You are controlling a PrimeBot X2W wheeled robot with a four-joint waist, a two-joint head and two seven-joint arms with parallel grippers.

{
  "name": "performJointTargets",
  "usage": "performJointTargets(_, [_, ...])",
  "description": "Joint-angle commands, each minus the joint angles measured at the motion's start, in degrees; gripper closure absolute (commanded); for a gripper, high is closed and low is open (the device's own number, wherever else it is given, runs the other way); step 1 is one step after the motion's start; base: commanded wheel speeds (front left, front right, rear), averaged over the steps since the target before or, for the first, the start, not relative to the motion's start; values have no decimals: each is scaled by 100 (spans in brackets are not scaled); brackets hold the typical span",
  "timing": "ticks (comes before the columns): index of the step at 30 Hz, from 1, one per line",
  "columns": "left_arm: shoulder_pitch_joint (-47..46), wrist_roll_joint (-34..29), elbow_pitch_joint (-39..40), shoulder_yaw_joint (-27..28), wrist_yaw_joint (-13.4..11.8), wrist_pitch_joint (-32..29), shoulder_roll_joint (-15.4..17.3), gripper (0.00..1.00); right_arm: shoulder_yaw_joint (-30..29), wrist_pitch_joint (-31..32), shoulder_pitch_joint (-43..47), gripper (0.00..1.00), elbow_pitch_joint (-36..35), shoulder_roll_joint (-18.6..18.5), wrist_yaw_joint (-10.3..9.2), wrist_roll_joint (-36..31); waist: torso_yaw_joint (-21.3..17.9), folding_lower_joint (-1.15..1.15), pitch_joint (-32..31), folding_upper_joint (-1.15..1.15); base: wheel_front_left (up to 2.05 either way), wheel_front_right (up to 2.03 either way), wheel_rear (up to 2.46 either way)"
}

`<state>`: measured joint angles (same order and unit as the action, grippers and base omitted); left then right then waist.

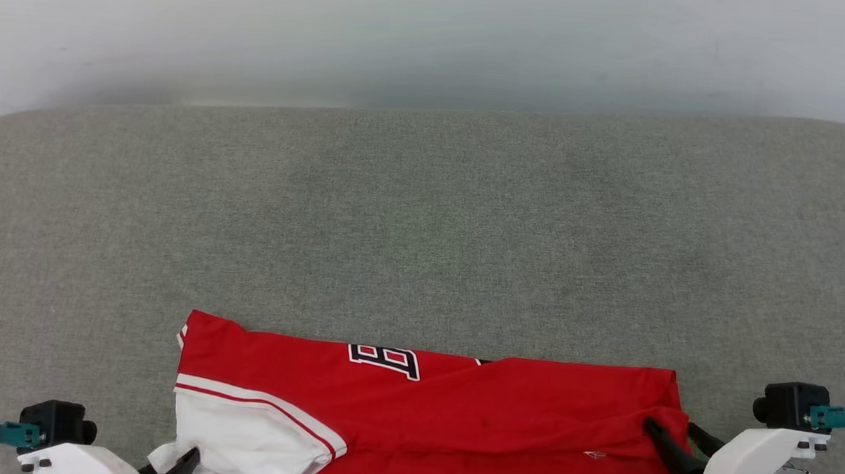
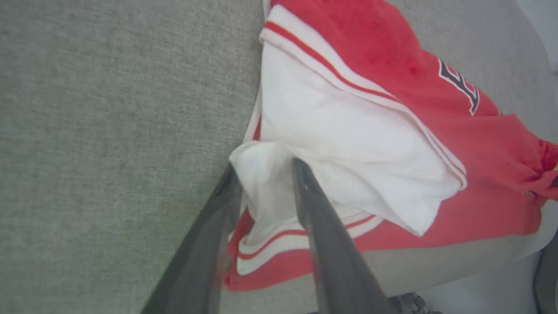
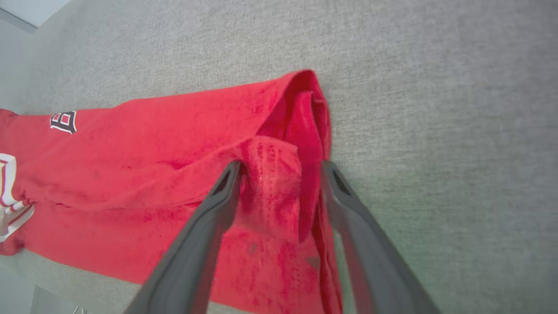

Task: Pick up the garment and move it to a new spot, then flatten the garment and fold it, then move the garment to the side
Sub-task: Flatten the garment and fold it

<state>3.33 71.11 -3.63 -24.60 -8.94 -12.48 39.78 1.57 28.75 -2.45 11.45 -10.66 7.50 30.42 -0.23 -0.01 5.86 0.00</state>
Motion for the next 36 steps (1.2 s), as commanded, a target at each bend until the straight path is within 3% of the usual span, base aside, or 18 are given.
performJointTargets(1, [-74,-101,15,16,22,159,-68,0,-40,-149,73,0,12,67,-2,-6,-8,1,-16,0,0,0,0])
performJointTargets(8, [-338,-864,137,135,-123,1261,-268,0,-227,-807,173,0,-373,215,-2,-29,-29,1,-191,0,0,0,0])
performJointTargets(16, [-664,-1834,488,182,-430,2409,-466,0,-740,-75,-85,0,-736,-81,-2,-196,18,1,-323,0,0,0,0])
performJointTargets(22, [-873,-2631,891,148,-695,2698,-569,0,-765,1045,-152,0,-999,-350,-2,-330,126,1,-171,0,0,0,0])
performJointTargets(26, [-934,-2946,1147,157,-735,2739,-680,0,-700,1565,-134,0,-976,-305,-2,-312,241,1,8,0,0,0,0])
performJointTargets(36, [-981,-3344,1350,164,-634,2772,-849,0,-413,1845,-106,0,-173,90,-1,-172,505,1,394,0,0,0,0])
